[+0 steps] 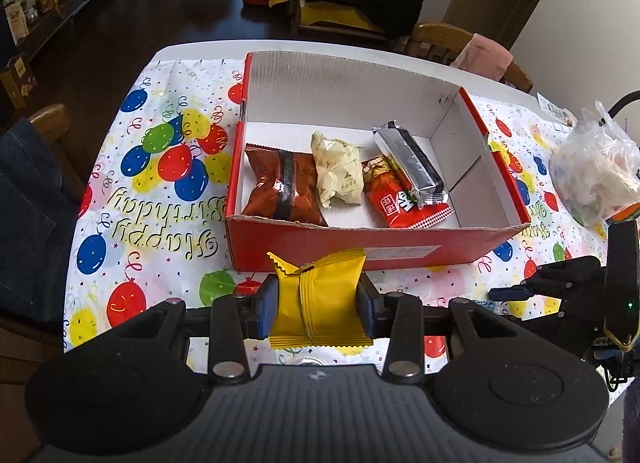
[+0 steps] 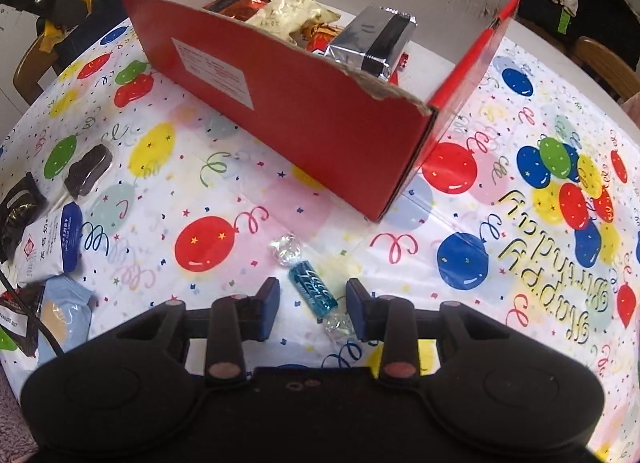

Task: Organize snacks
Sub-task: 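Carry the yellow candy and blue candy stick into the red box and release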

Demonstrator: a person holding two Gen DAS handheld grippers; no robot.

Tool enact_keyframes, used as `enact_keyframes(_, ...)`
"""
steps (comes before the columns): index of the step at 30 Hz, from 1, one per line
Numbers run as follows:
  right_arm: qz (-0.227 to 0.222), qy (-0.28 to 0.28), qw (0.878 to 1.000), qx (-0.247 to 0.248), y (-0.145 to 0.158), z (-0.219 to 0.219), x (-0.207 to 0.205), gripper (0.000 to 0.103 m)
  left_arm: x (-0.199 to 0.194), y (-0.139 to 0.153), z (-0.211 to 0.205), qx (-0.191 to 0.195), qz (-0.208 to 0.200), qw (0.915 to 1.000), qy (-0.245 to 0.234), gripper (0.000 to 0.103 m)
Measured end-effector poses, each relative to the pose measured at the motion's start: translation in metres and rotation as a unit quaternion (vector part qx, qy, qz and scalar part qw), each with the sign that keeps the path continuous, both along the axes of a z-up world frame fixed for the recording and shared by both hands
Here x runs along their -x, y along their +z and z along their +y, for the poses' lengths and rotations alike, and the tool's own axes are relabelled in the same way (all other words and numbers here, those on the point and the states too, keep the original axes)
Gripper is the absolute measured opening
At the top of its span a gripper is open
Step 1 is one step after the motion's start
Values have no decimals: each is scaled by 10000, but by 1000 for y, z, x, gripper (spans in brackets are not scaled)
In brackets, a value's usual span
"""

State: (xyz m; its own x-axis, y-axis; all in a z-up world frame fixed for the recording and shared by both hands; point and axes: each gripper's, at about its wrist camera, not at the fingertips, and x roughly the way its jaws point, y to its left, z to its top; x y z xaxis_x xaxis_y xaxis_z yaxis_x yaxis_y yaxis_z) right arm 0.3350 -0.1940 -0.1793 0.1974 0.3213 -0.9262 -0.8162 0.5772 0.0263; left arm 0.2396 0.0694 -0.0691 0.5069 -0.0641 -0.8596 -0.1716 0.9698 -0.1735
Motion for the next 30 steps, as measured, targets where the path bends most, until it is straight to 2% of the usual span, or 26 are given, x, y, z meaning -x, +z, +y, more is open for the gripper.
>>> enact_keyframes(1, 21, -5, 10000, -8, 0, -1, -1, 21, 0, 0, 0, -3, 6, 10000, 9, 39)
enact_keyframes(5, 59, -45, 9999, -87, 0, -3, -1, 12, 0, -1, 0, -15, 16, 10000, 27, 39)
enact_keyframes(15, -150, -507, 9977, -413, 8, -5, 17, 11, 3, -2, 4, -10, 43, 10000, 55, 39)
enact_keyframes(24, -254, -1193, 9800, -1573, 67, -26, 40, 11, 8, 11, 4, -6, -191, 9998, -71, 39)
enact_keyframes(30, -553, -1480, 9677, -1963, 109, -23, 41, 11, 4, 26, 4, -45, -409, 9990, -170, 39)
